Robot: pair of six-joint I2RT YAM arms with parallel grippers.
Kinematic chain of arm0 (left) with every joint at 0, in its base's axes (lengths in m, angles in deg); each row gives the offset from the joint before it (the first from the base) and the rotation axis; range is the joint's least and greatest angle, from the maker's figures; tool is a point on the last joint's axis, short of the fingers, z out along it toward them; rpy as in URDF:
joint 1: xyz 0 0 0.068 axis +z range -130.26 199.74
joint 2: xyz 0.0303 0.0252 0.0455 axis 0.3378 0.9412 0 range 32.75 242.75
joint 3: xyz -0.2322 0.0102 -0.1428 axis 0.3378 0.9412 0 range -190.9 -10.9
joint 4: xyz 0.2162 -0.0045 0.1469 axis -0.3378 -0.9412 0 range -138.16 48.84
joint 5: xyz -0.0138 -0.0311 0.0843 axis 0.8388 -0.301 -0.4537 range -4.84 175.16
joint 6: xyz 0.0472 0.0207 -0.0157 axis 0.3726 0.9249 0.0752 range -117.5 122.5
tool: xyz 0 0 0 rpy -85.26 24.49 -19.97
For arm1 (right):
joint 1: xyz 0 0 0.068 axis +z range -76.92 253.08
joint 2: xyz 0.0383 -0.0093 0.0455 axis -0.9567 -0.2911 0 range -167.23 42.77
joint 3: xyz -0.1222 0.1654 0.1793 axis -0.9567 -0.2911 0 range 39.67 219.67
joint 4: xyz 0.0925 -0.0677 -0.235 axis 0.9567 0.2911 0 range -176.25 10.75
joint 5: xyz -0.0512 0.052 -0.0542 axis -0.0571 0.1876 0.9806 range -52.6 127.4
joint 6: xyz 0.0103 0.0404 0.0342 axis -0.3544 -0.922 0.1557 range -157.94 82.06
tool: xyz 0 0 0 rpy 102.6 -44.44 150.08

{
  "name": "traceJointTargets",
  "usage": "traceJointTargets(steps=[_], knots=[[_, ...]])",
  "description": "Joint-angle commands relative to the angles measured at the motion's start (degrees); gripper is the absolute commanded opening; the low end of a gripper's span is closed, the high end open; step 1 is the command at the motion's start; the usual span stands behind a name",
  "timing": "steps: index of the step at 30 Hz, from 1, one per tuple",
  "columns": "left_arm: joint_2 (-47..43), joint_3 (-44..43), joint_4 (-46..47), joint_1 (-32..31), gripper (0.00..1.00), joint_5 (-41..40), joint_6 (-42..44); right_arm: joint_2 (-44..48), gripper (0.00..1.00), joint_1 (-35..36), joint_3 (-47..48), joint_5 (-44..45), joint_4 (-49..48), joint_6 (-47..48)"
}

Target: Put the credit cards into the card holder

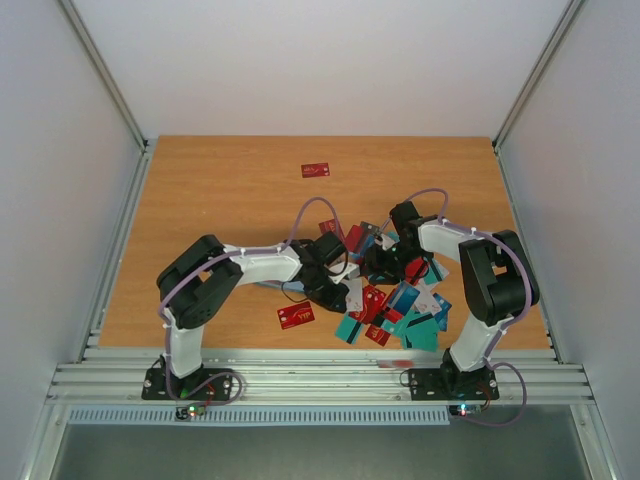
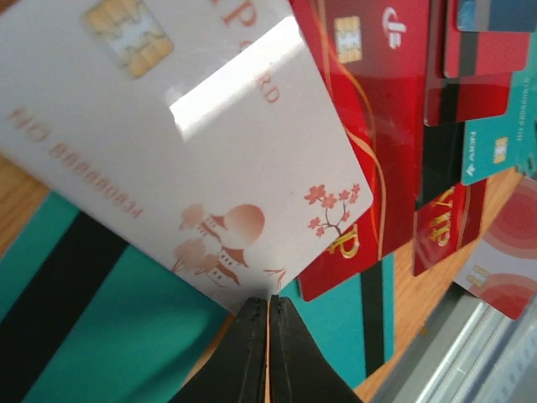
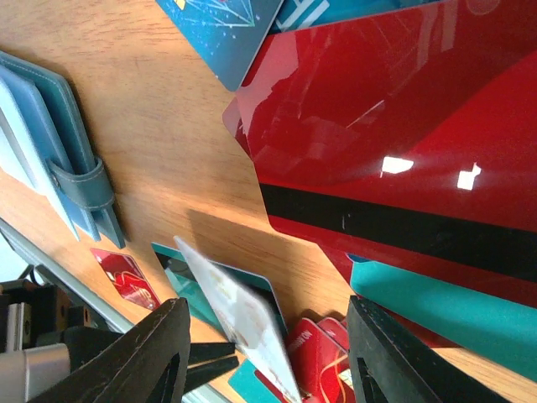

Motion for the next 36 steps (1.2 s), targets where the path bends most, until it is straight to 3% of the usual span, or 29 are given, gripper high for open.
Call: traceJointTargets(steps=[1,26,30,36], knots=[[2.4,-1.2,0.6,-0.3,0.05,-0.3,1.4,-0.9,0.53,-0.1,1.1,-0.2,-0.6,0.6],[4.5,2.7,1.4,-0.3,0.04,-0.2,3.6,-7.2,0.49,-0.1,-1.4,-13.0,-8.2,3.9],[4.4,2.7,1.6,-0.3,0.04,-0.1,3.7,-7.4,0.43,-0.1,-2.9,-15.6,-10.1,3.8],[4.3,3.0,1.9,-0.2,0.04,-0.1,3.8,-7.0,0.26,-0.1,-4.7,-15.5,-10.6,3.3]])
